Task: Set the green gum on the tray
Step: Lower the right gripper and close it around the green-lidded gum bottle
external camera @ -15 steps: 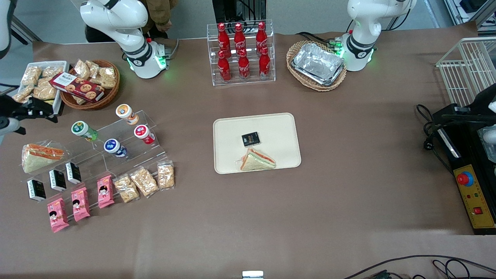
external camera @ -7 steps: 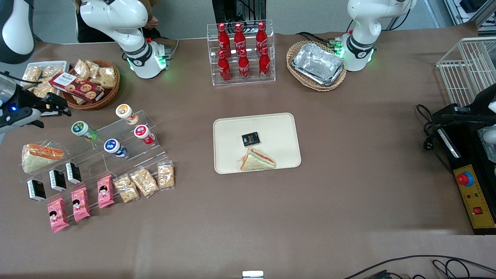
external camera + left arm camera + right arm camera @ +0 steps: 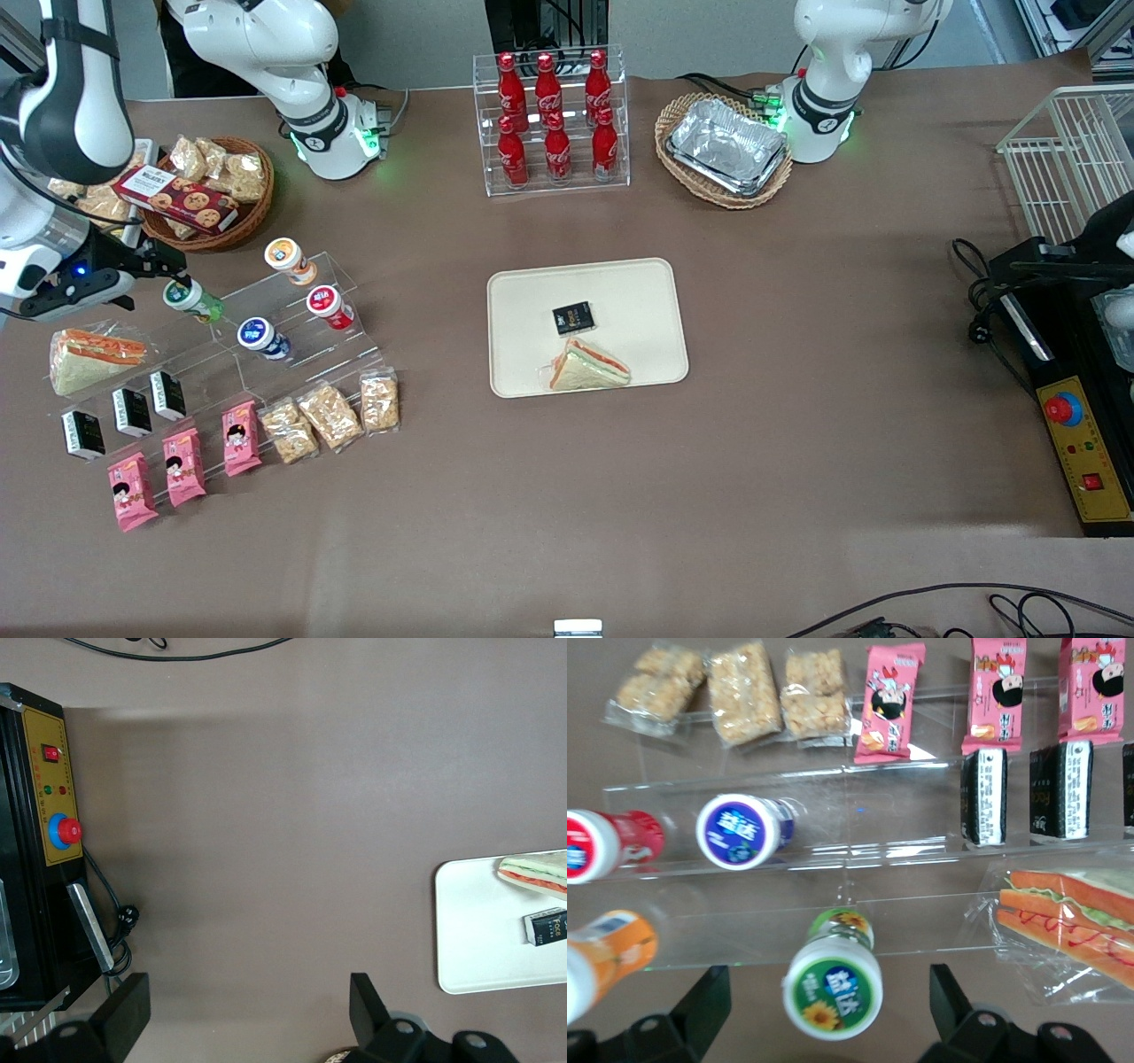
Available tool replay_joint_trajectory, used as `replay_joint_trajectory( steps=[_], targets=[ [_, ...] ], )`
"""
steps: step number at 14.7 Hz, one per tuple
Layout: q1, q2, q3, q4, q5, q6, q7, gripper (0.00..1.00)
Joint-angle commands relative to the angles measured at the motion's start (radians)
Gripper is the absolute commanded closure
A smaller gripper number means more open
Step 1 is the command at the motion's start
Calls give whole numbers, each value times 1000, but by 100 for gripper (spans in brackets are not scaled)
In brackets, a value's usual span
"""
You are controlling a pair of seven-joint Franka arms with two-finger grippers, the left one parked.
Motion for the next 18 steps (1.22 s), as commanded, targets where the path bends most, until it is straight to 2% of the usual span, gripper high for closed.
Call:
replay_joint_trajectory(
  steps=[1, 11, 12, 13, 14, 15, 16, 18],
  targets=[
    [-2, 15, -29, -55, -11, 86, -53, 0],
    [-4, 69, -31, -96, -11, 182, -45, 0],
    [-4, 69, -31, -96, -11, 182, -43, 7],
    [-4, 69, -31, -96, -10, 181, -40, 20],
    [-4, 70, -31, -96, -10, 181, -39, 39],
    [-4, 72, -31, -96, -10, 181, -34, 46],
    [-4, 72, -31, -96, -10, 181, -30, 49],
    [-4, 73, -31, -96, -10, 181, -28, 49]
  ],
)
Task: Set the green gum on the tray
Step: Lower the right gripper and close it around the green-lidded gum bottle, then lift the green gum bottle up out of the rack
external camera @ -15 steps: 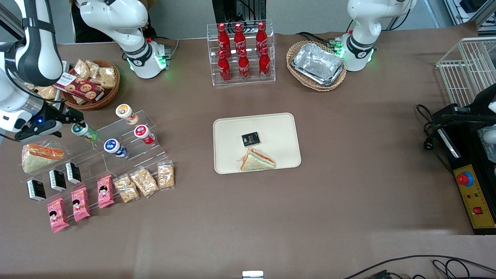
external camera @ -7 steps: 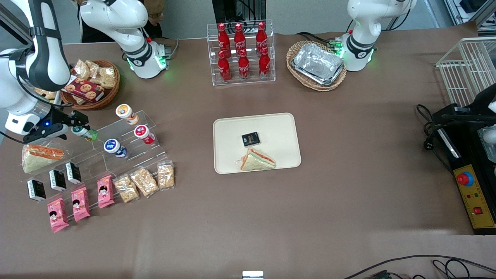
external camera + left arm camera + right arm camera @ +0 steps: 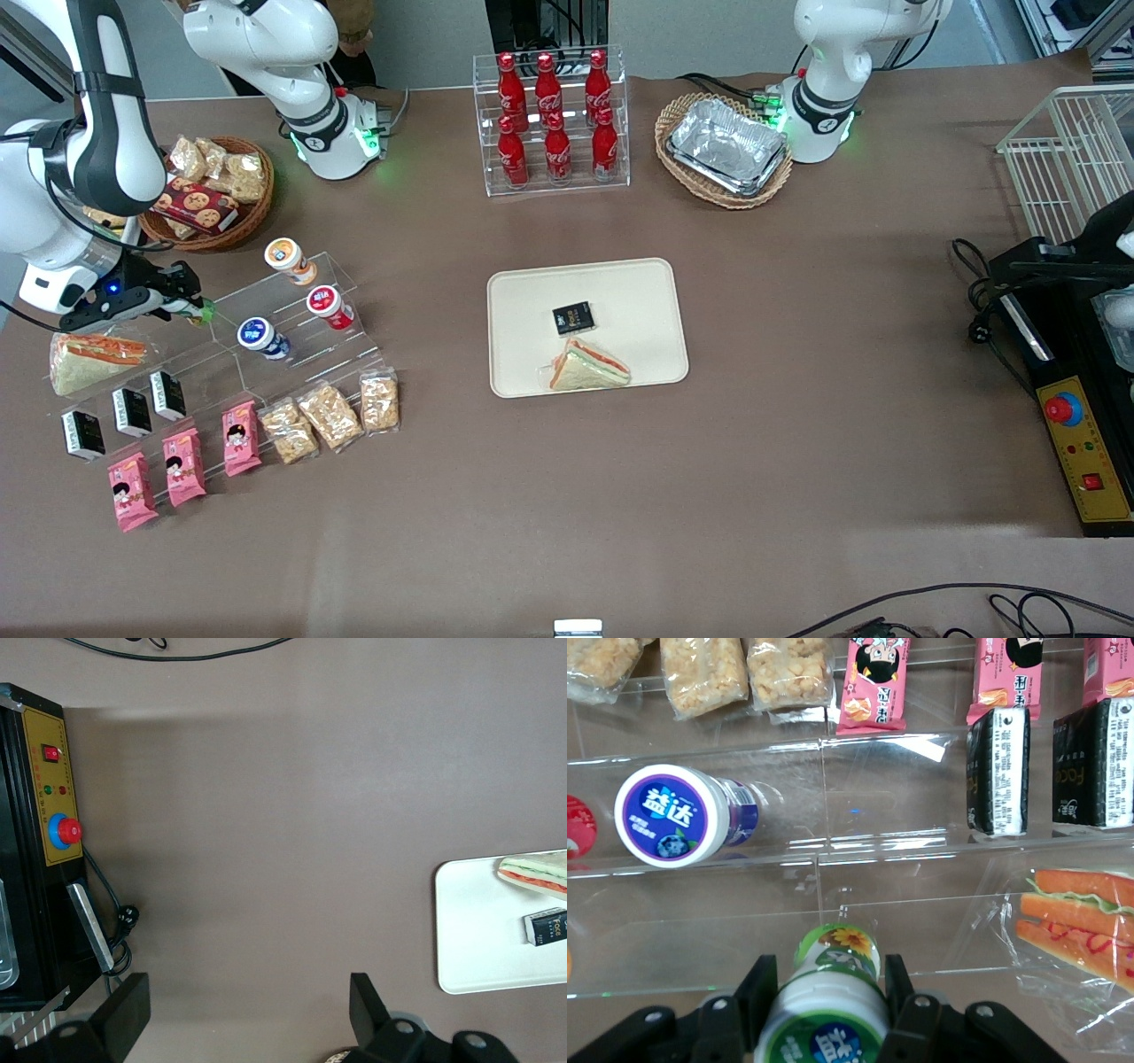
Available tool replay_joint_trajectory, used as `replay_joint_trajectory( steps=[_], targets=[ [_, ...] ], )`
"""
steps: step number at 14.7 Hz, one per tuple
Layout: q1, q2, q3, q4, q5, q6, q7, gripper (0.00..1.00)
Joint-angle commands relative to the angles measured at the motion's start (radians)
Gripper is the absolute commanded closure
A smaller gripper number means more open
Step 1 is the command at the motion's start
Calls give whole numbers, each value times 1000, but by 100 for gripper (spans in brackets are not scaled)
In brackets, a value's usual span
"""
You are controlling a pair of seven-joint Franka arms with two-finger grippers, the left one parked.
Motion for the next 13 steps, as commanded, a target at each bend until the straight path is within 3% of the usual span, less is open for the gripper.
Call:
replay_joint_trajectory(
  steps=[1, 7, 13],
  targets=[
    [-2, 5, -2, -7, -10, 20, 7, 49],
    [4, 9, -1, 53, -7, -33, 55, 49],
    [42, 53, 9, 356, -5, -363, 117, 49]
  ],
)
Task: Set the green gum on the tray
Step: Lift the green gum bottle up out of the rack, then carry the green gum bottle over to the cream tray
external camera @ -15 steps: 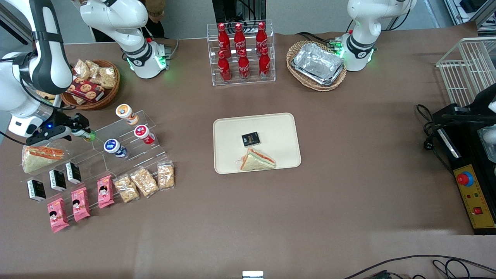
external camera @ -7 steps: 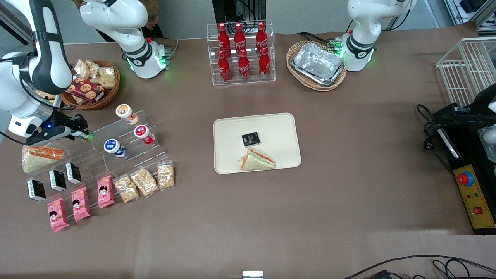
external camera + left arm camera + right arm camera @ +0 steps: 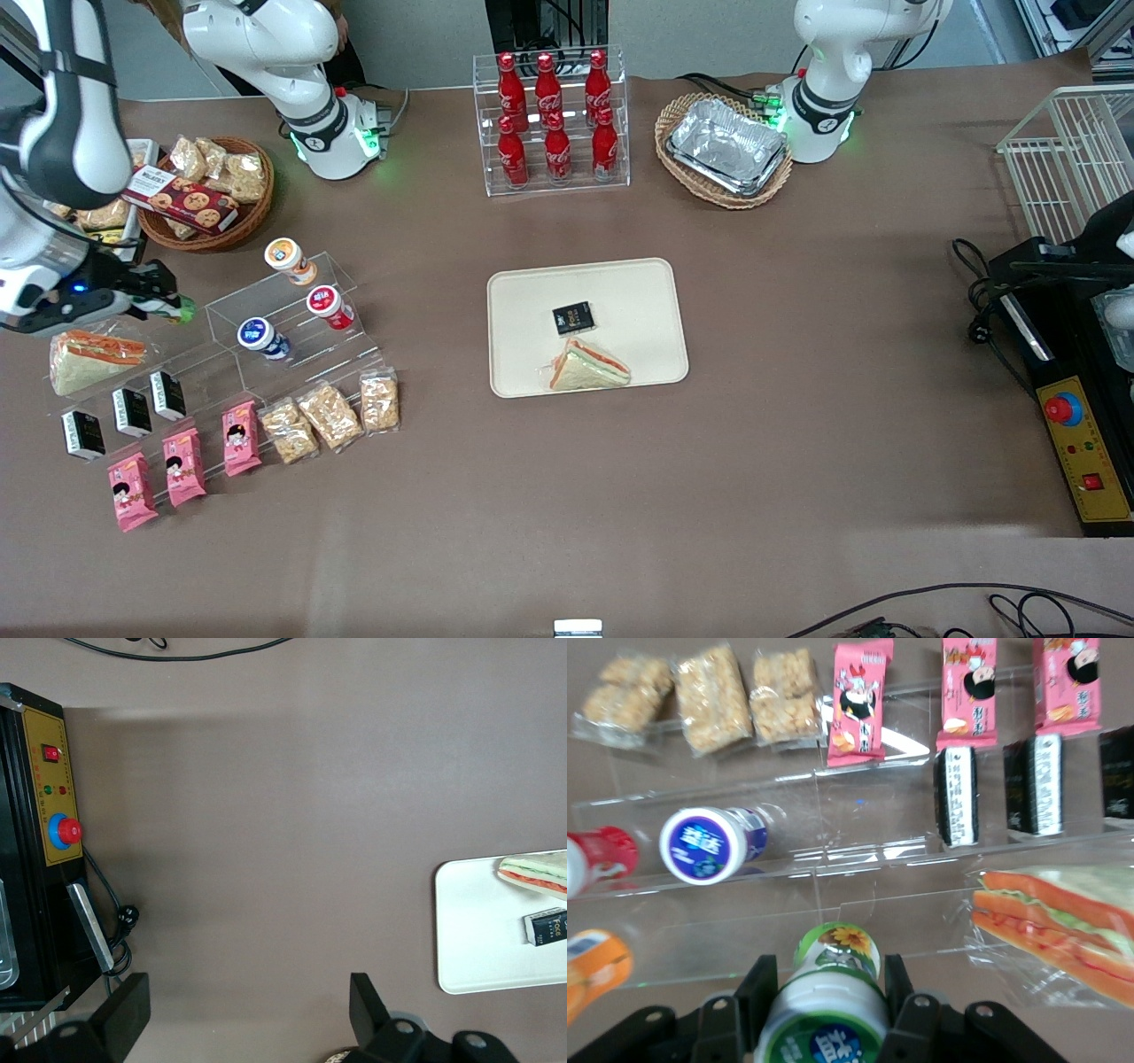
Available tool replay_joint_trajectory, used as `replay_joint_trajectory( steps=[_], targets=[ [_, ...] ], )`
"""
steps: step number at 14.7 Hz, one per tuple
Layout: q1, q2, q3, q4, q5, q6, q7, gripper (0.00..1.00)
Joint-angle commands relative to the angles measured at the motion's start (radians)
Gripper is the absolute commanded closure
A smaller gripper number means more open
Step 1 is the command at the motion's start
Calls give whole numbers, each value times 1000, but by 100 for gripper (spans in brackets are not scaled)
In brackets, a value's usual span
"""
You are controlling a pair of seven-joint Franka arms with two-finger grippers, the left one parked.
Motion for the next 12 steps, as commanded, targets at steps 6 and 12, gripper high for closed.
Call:
replay_joint_trajectory(
  steps=[6, 12],
  targets=[
    [133, 51, 10, 412, -10, -429, 197, 49],
    [193, 53, 197, 461, 51, -514, 653, 49]
  ],
)
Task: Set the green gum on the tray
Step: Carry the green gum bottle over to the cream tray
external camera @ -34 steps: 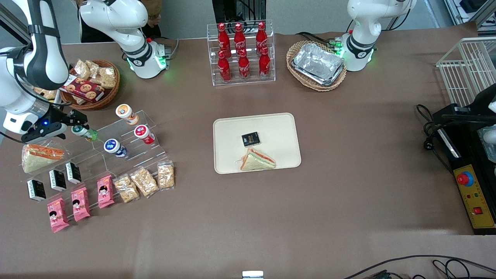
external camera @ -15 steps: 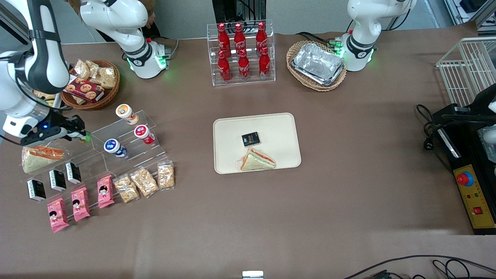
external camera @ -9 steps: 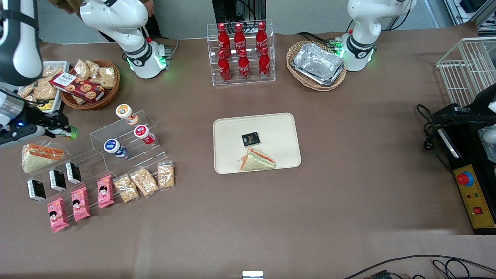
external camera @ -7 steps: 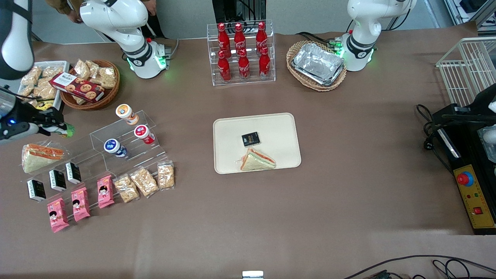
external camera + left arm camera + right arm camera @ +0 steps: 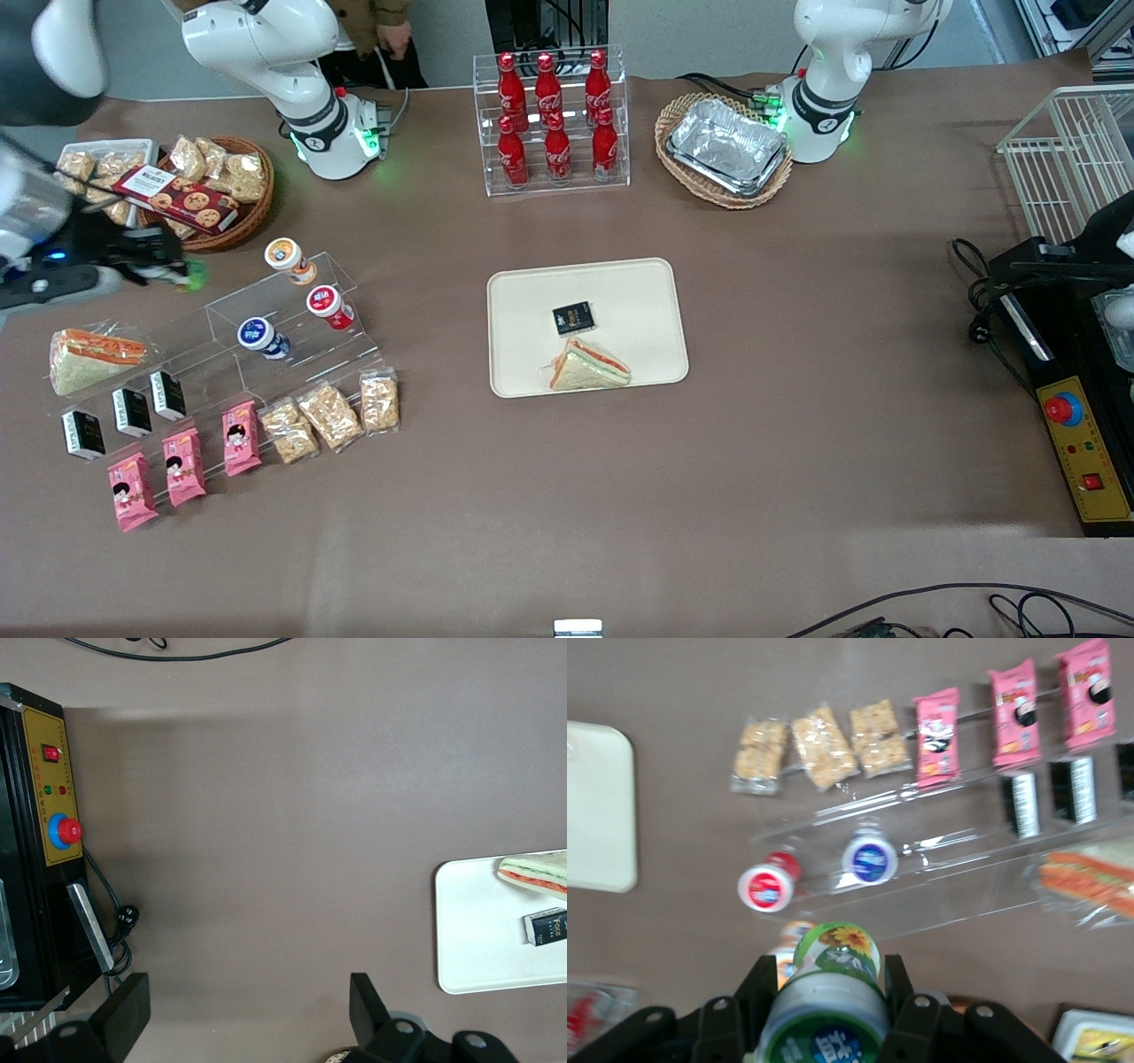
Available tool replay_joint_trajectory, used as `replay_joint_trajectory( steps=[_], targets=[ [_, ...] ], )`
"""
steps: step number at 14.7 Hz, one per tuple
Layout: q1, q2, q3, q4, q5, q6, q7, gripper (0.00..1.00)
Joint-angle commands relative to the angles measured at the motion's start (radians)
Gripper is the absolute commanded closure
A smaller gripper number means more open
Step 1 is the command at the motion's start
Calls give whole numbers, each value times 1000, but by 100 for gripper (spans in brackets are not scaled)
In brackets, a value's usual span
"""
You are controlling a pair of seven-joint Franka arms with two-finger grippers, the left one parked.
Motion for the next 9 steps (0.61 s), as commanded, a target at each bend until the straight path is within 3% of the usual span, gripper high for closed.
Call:
replay_joint_trajectory(
  steps=[1, 5, 9],
  targets=[
    [5, 39, 131, 47, 74, -39, 304, 49],
    [11, 76, 255, 47, 156, 10, 577, 48],
    [55, 146, 354, 36, 163, 134, 850, 48]
  ],
)
